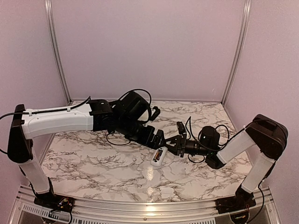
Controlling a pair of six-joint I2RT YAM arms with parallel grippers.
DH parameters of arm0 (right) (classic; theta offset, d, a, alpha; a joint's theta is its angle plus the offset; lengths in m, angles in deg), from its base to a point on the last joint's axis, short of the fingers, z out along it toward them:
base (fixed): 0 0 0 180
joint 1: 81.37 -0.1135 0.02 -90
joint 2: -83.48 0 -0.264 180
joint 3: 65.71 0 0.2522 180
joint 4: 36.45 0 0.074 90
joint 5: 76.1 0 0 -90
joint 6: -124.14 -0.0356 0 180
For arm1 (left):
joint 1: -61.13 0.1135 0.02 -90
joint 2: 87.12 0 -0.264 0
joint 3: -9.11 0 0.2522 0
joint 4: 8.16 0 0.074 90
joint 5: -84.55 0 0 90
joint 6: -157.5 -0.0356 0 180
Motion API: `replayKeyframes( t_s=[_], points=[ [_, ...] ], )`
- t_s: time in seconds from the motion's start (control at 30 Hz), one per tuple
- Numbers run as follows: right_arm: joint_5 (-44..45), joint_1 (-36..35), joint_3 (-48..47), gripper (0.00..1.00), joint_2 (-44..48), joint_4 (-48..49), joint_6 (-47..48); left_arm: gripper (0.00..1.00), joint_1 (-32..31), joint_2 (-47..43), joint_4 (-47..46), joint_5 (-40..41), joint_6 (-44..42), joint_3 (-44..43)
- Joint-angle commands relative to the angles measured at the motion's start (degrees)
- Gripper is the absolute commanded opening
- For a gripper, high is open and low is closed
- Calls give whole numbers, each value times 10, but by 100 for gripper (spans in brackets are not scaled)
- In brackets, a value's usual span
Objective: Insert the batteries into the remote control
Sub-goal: Place the battery in the battery compartment, then load the battery into the battery compartment.
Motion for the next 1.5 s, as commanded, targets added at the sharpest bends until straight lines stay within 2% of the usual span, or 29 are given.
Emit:
replayKeyframes(
  t_s=[0.0, 0.07, 0.17, 0.23, 0.33, 0.5, 0.63, 0.73, 0.87, 1.07, 1.47],
  points=[
    [-22, -6, -13, 0, 14, 18, 4, 99, 1, -78, -82, 60, -50, 42],
    [-30, -6, -16, 0, 19, 9, 10, 99, 1, -143, -173, 86, -90, 120],
    [-49, -6, -20, 0, 26, -5, 19, 99, 1, -268, -385, 98, -127, 290],
    [-61, -6, -21, 0, 31, -4, 21, 99, 1, -323, -406, 86, -176, 341],
    [-79, -6, -28, 0, 37, -18, 27, 99, 1, -349, -358, 19, -269, 340],
    [-107, -6, -47, 0, 52, -60, 48, 99, -3, -309, -237, -44, -385, 298],
    [-116, -6, -50, 0, 61, -79, 55, 97, -25, -287, -208, -57, -473, 291],
    [-117, -6, -48, 0, 64, -85, 57, 90, -38, -287, -243, -55, -522, 307],
    [-119, -7, -48, 0, 64, -87, 57, 67, -58, -259, -243, -49, -573, 300],
    [-122, -7, -46, 0, 60, -77, 52, 46, -87, -214, -220, -33, -633, 287],
    [-120, -12, -37, 0, 52, -52, 41, 33, -101, -152, -231, -15, -678, 259]
  ],
)
